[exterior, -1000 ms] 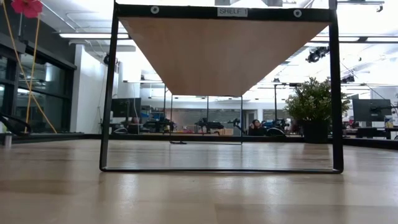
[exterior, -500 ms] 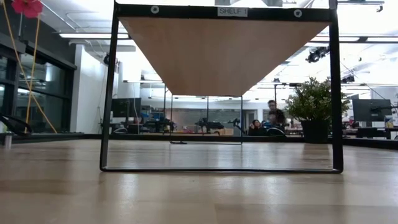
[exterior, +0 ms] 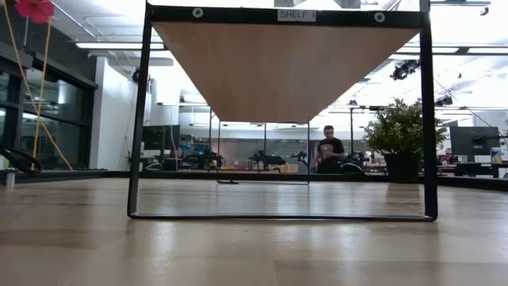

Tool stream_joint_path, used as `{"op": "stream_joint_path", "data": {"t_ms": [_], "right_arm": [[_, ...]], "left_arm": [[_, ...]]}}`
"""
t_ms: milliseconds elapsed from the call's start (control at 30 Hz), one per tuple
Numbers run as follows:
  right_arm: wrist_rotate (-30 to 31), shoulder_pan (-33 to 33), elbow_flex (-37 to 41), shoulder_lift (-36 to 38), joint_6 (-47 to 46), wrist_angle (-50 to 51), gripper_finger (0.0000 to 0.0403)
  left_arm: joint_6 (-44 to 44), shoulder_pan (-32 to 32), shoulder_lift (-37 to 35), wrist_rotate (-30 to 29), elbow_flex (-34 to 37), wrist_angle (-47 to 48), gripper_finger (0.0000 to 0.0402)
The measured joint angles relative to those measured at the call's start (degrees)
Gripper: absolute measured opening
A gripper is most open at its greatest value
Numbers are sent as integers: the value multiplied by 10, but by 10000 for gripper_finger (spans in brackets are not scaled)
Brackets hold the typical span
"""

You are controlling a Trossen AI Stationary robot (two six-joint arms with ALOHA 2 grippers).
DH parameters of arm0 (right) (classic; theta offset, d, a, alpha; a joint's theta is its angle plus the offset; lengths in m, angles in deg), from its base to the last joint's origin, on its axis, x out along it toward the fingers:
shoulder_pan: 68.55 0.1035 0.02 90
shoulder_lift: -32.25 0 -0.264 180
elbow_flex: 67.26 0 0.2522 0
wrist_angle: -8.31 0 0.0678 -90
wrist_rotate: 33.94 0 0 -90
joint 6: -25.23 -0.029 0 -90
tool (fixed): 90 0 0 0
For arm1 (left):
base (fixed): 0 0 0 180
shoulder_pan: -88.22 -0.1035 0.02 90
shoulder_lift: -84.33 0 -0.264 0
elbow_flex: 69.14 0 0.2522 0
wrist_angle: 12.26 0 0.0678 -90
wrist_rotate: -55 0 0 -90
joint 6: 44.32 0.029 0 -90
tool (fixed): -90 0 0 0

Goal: Pick and place flowers into a vace then onto a shelf
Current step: Put the left transparent vase with flowers on the shelf

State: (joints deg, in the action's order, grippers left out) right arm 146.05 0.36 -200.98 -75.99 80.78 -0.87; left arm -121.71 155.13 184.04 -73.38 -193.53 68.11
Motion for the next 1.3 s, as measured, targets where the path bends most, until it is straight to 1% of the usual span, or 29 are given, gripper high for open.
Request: {"op": "stream_joint_path", "data": {"t_ms": [100, 400, 533, 700, 767, 900, 1033, 1200, 1300], "right_arm": [[0, 2, 0, 0, 0, 3, 118], [0, 1, 0, 0, 0, 26, 118], [0, 1, 0, 0, 0, 26, 118], [0, 1, 0, 0, 0, 34, 118], [0, 1, 0, 0, 0, 36, 118], [0, 1, 0, 0, 0, 36, 118], [0, 1, 0, 0, 0, 36, 118], [0, 1, 0, 0, 0, 43, 118], [0, 1, 0, 0, 0, 48, 118]], "left_arm": [[-13, 3, 8, 2, 0, -10, 321], [-96, 3, 53, 23, 0, -14, 321], [-110, 3, 72, 29, 0, -24, 321], [-116, 3, 75, 36, 0, -48, 321], [-107, 7, 70, 25, 0, -58, 321], [-101, 29, 53, -24, -1, -73, 321], [-121, 44, 54, -28, 0, -65, 321], [-133, 44, 57, -35, 0, -44, 321], [-139, 35, 65, -28, -1, -31, 321]]}}
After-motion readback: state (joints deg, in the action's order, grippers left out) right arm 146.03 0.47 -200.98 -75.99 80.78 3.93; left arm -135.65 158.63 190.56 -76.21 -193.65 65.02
